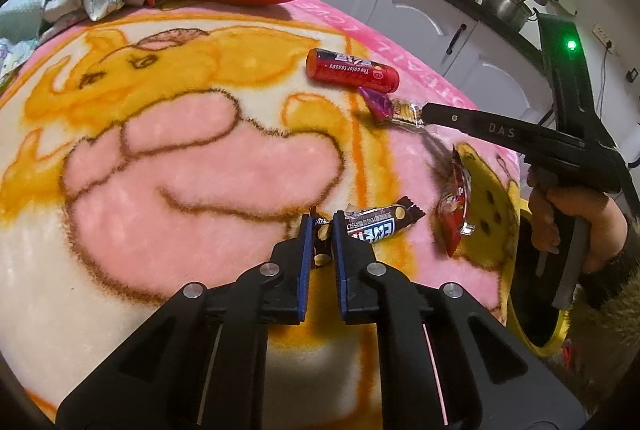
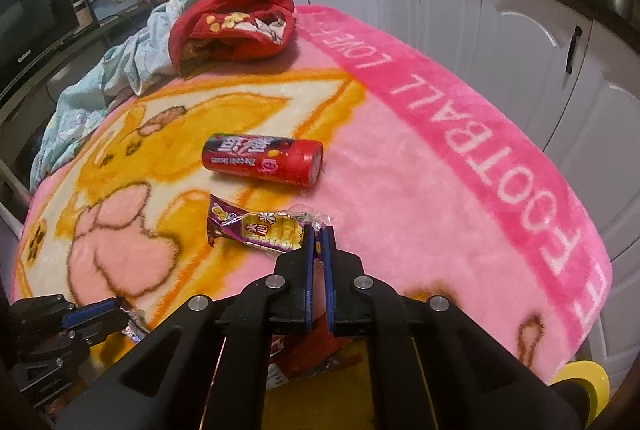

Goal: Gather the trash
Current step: 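Grasp the dark snack bar with the left tool while the right tool grasps the yellow snack wrapper, then lift the snack bar with the left tool while the right tool carries the yellow wrapper toward the bin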

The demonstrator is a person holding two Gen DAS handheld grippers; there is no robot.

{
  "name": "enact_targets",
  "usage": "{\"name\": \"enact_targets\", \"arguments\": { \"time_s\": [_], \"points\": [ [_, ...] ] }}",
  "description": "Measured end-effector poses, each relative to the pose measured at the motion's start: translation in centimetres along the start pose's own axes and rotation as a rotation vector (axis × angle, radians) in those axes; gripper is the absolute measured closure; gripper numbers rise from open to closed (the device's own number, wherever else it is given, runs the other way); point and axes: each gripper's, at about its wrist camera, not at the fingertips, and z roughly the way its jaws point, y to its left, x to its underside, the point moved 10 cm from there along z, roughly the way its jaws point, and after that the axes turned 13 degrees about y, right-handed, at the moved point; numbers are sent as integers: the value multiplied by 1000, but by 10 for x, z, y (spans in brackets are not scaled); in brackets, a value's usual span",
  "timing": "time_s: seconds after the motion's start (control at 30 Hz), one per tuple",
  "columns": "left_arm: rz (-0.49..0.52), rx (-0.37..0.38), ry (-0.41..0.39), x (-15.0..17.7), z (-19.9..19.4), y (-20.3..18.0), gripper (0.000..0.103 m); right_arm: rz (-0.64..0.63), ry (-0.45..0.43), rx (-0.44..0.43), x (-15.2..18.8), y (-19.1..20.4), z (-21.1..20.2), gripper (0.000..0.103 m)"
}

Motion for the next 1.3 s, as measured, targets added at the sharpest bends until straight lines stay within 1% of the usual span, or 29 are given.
{"name": "enact_targets", "arguments": {
  "time_s": [0.2,0.43,0.67,0.93,1.3],
  "points": [
    [4,5,-24,-1,-8,-3,98,-15,-45,-8,-2,6,-20,99],
    [11,-2,-74,-9,-27,-9,98,-32,-86,-13,1,14,-46,99],
    [44,-1,-121,-18,-46,-24,98,-39,-120,-19,7,17,-71,99],
    [87,12,-158,-26,-61,-49,98,-22,-163,-8,17,8,-104,99],
    [152,38,-180,-31,-69,-86,98,19,-218,7,38,-14,-145,99]
  ]
}}
